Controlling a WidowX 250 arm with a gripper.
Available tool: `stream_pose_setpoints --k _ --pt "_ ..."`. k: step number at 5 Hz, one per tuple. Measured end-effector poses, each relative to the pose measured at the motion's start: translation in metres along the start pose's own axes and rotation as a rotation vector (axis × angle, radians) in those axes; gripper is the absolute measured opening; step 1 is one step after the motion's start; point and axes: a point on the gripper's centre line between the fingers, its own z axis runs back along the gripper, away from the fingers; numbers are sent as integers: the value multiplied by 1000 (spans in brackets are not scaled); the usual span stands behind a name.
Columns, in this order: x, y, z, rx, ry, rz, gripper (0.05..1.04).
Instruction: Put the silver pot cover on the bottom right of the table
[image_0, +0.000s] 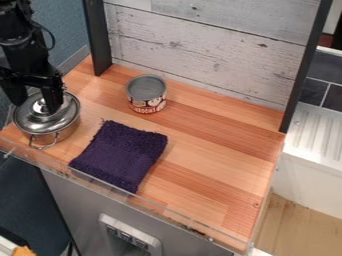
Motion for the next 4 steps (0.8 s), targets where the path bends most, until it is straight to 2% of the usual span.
stream_pose_setpoints --k 1,2,4 --pt "11 5 -14 11 9 20 999" --pt "22 4 -15 28 12 6 952" --pt "15 0 -13 42 5 -17 404"
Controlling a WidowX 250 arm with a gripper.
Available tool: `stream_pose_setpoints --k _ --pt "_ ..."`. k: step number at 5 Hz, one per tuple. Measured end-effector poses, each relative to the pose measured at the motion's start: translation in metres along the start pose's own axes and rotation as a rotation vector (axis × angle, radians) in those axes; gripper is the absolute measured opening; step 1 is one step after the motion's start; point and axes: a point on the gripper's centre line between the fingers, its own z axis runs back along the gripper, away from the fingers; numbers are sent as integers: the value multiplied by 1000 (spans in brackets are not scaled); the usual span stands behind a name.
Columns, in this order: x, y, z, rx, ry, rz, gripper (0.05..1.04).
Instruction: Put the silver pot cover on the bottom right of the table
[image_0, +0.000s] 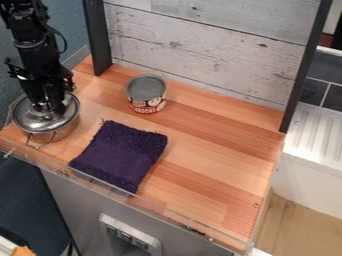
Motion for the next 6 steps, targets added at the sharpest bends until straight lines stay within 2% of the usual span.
stream_pose_setpoints --k 1,2,3,4,5,6 --pt "-5 -3 1 -10 6 -2 285" --pt "-7 -8 14 -15 -14 7 285" --pt "4 -46 52 -45 -110 -74 285" --pt "10 -101 64 -102 -118 -226 285" --pt "9 -152 54 -144 -79 -365 285" --pt "3 -203 48 -161 -57 -503 285"
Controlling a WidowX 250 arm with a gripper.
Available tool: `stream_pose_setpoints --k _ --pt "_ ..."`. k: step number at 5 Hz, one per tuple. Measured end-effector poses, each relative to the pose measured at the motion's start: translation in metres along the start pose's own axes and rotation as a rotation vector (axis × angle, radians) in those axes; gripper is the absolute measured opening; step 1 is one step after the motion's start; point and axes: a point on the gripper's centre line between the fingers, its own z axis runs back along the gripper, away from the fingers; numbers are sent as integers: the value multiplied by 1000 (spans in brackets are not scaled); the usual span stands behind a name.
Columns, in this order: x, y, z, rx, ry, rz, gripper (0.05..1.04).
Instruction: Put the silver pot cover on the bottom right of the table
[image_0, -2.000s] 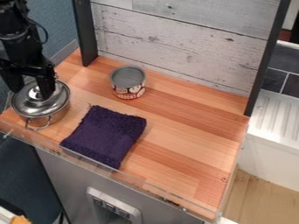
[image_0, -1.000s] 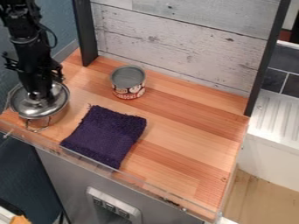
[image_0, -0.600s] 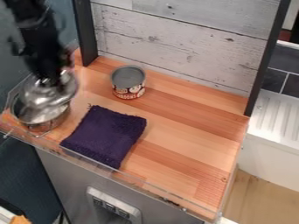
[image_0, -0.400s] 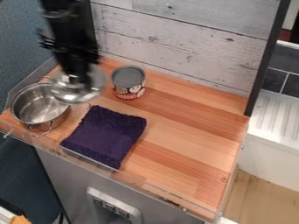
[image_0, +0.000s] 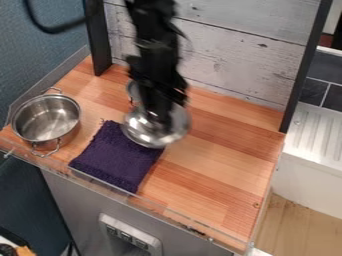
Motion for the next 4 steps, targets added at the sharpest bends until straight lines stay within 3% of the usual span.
stream_pose_setpoints --k 2,3,4 --pt "0 -80 -33 -17 71 -159 285" --pt "-14 -79 -49 -8 109 -163 285" --pt "-13 -83 -54 2 109 -187 285"
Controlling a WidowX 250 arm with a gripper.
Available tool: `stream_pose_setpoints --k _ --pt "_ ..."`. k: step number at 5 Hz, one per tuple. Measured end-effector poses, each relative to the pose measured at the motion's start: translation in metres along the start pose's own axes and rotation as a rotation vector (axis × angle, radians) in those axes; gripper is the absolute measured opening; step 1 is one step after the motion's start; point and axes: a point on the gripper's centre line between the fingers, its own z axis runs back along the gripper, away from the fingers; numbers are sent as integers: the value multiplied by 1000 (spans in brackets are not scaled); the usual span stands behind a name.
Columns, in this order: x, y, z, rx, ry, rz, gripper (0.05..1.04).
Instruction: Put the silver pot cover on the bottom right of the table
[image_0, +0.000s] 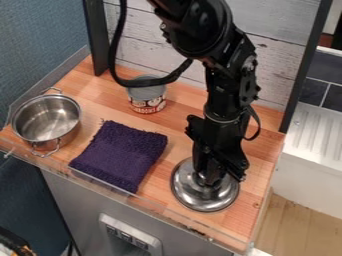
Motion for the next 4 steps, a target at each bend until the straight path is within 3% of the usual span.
stream_pose_setpoints --k 1,2,3,4 --pt "0 -1 -2 -8 -2 -8 344" --pt "-14 -7 1 -23 -5 15 643" --pt "-23 -10 34 -33 -56 90 934" --pt "-34 -4 53 -41 -99 167 1010"
